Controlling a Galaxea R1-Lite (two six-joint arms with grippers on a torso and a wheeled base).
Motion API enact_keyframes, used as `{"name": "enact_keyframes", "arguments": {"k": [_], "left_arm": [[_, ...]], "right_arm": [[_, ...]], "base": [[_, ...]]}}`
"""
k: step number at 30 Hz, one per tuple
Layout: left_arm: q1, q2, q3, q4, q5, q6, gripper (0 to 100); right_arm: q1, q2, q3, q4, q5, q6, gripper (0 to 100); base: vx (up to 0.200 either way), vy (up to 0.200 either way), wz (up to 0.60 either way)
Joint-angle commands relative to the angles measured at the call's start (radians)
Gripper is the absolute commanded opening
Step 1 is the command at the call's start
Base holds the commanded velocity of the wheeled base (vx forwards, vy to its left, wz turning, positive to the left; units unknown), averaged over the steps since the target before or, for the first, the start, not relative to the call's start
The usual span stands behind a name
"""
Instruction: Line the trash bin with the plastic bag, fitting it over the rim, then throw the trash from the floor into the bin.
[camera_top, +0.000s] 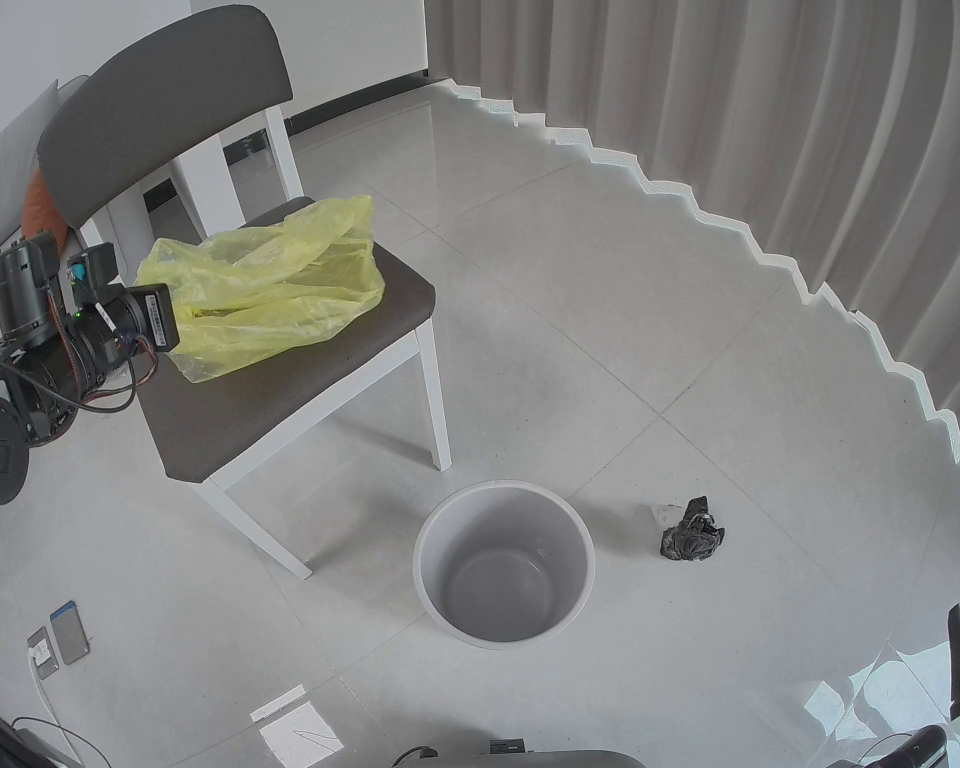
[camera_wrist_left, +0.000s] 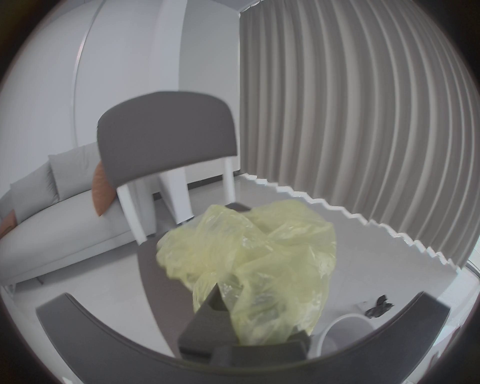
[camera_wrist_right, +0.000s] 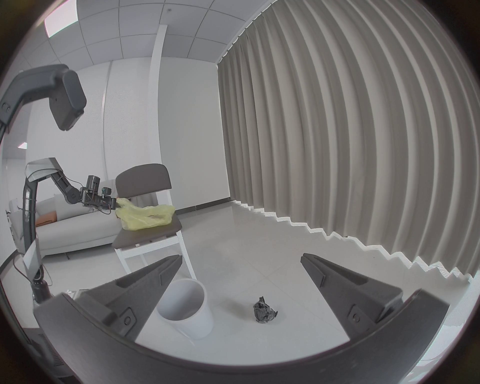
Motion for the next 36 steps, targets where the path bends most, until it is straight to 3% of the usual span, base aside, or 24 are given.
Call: {"name": "enact_keyframes", "arguments": {"k": [1,8,13,18,25,29,36], "left_arm": [[-0.237,-0.165,-0.002,0.006,-0.007,0.008,0],[-0.472,-0.208,-0.057,0.141,-0.01,0.08,0],[-0.584,-0.239,-0.085,0.227,-0.001,0.133,0],[-0.648,-0.243,-0.065,0.262,-0.001,0.196,0],[-0.728,-0.288,-0.083,0.477,-0.001,0.314,0],[-0.759,-0.276,-0.078,0.486,0.001,0.32,0],[-0.777,-0.259,-0.115,0.489,-0.004,0.386,0]], "right_arm": [[-0.008,0.248,-0.173,-0.011,0.045,0.014,100],[0.004,0.526,-0.359,-0.016,0.047,0.007,100],[0.005,0.651,-0.437,-0.024,0.076,0.007,100],[0.005,0.727,-0.469,-0.024,0.103,-0.003,100],[0.005,0.813,-0.543,-0.024,0.143,-0.012,100],[0.005,0.859,-0.563,-0.021,0.189,-0.003,100],[0.064,0.932,-0.573,-0.019,0.186,-0.002,100]], "base": [[0.0,0.0,0.0],[0.0,0.0,0.0],[0.0,0.0,0.0],[0.0,0.0,0.0],[0.0,0.0,0.0],[0.0,0.0,0.0],[0.0,0.0,0.0]]}}
